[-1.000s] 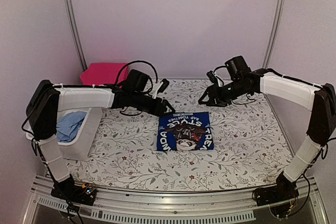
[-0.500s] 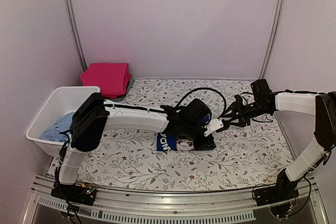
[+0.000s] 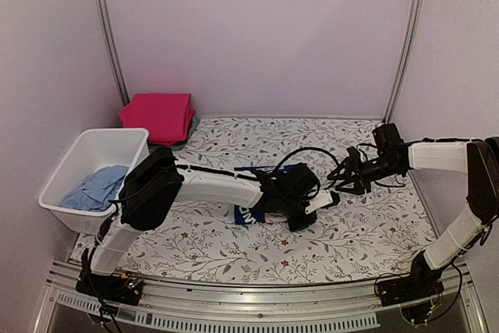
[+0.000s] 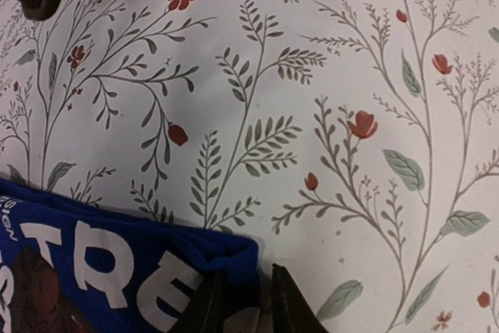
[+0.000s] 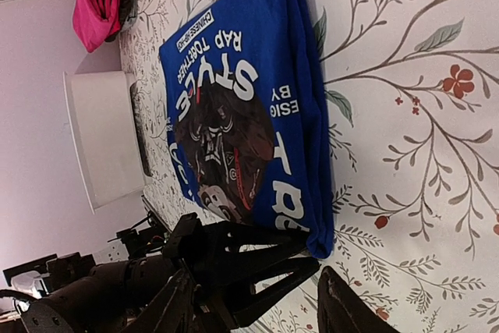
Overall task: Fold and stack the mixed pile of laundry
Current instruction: Pick up the square-folded T-shirt from the center of the board, then pass from the left arm to the right, then turn over the square-folded T-shirt at the center of the board.
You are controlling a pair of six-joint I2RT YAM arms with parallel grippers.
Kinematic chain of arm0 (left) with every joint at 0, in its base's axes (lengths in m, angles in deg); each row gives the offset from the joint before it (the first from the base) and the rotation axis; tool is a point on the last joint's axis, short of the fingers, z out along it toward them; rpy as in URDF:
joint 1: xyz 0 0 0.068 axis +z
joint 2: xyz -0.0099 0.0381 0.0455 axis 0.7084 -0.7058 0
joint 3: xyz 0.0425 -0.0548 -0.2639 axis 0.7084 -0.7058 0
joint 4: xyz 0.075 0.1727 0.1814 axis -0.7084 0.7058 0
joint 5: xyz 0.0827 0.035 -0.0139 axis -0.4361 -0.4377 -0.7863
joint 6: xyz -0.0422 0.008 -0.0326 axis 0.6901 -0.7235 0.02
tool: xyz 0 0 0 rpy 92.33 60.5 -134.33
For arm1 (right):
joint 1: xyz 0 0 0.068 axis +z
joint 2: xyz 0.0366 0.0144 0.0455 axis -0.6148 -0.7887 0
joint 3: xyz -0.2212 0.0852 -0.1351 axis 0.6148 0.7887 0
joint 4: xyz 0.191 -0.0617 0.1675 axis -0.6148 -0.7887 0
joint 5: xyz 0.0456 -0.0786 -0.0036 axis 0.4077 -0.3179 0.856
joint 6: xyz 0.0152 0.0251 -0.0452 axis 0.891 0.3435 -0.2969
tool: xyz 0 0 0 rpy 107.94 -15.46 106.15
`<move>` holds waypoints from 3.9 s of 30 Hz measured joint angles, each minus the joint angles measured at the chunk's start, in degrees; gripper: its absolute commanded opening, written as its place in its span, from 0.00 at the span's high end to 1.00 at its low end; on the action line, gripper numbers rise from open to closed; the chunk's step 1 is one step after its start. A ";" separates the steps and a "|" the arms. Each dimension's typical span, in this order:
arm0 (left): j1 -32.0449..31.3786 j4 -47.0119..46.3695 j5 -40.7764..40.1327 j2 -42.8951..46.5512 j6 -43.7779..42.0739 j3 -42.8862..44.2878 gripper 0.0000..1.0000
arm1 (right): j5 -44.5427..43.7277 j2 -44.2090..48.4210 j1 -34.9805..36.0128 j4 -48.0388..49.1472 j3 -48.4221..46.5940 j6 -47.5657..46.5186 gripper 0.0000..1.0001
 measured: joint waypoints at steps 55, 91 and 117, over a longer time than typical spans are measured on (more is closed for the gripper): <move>0.26 -3.96 6.97 15.28 3.74 -12.92 1.00 | 14.47 -32.72 7.56 43.63 -6.12 36.87 0.58; 18.62 -7.56 2.89 33.31 23.32 -29.57 0.00 | -14.97 -15.30 -2.82 -22.99 -32.72 -5.84 1.00; 25.07 -7.21 2.49 42.42 22.75 -40.65 0.00 | -79.78 -11.78 -13.33 -52.04 -53.13 -22.29 1.00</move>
